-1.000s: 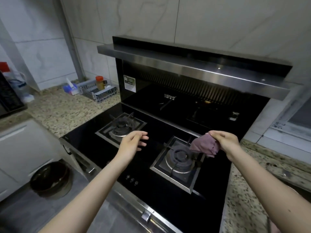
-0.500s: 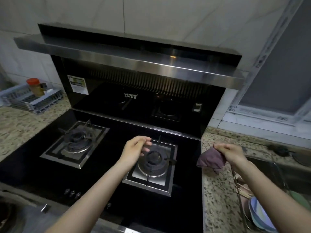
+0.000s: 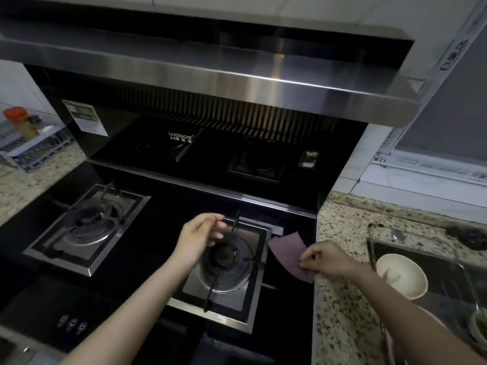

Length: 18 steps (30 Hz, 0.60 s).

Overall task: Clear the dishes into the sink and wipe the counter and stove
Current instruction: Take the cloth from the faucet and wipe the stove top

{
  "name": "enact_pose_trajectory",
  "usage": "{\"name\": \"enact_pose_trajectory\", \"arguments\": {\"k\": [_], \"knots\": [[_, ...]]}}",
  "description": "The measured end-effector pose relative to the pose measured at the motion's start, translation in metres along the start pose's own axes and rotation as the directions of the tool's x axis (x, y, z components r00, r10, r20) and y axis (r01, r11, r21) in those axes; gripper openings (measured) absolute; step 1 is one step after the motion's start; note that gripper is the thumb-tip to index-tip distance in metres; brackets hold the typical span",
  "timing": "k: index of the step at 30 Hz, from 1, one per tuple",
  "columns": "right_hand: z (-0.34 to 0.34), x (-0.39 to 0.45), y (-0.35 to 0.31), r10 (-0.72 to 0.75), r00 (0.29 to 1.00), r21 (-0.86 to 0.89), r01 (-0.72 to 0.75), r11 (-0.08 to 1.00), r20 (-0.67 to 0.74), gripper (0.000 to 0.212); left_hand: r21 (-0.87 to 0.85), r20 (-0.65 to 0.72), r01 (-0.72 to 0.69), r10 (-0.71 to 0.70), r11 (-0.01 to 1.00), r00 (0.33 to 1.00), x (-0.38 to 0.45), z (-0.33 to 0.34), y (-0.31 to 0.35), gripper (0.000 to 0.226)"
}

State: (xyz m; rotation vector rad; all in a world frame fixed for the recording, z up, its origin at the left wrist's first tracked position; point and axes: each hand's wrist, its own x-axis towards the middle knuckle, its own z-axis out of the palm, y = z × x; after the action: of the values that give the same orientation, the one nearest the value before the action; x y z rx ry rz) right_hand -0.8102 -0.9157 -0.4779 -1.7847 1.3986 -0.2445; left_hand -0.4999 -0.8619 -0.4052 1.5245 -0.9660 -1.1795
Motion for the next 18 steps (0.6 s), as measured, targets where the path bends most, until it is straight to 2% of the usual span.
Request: {"name": "enact_pose_trajectory", "arguments": {"k": [3, 6, 8, 11, 18], "knots": [[0.009, 0.008, 0.013, -0.007, 0.994, -0.017, 0.005, 1.000, -0.113, 0.013, -0.003, -0.013, 0.013, -0.013, 1.000, 1.000, 0.008, 0.005, -0.008, 0.027], [0.022, 0.021, 0.019, -0.143, 0.971, -0.235, 0.097, 0.967, -0.189, 0.035, -0.018, -0.009, 0.029, -0.029, 0.999, 1.000, 0.012, 0.010, -0.013, 0.027], [0.035, 0.029, 0.022, -0.191, 0.972, -0.376, 0.128, 0.918, -0.136, 0.050, -0.023, -0.010, 0.034, -0.035, 0.999, 0.999, 0.013, 0.012, -0.017, 0.026], [0.055, 0.036, 0.029, -0.167, 0.985, -0.512, 0.123, 0.850, -0.040, 0.060, -0.011, -0.008, 0.034, -0.034, 0.999, 0.999, 0.013, 0.012, -0.019, 0.025], [0.080, 0.037, 0.038, -0.202, 0.977, -0.671, 0.105, 0.734, -0.068, 0.057, -0.014, -0.042, 0.024, -0.024, 1.000, 0.999, 0.012, -0.003, -0.031, 0.024]]}}
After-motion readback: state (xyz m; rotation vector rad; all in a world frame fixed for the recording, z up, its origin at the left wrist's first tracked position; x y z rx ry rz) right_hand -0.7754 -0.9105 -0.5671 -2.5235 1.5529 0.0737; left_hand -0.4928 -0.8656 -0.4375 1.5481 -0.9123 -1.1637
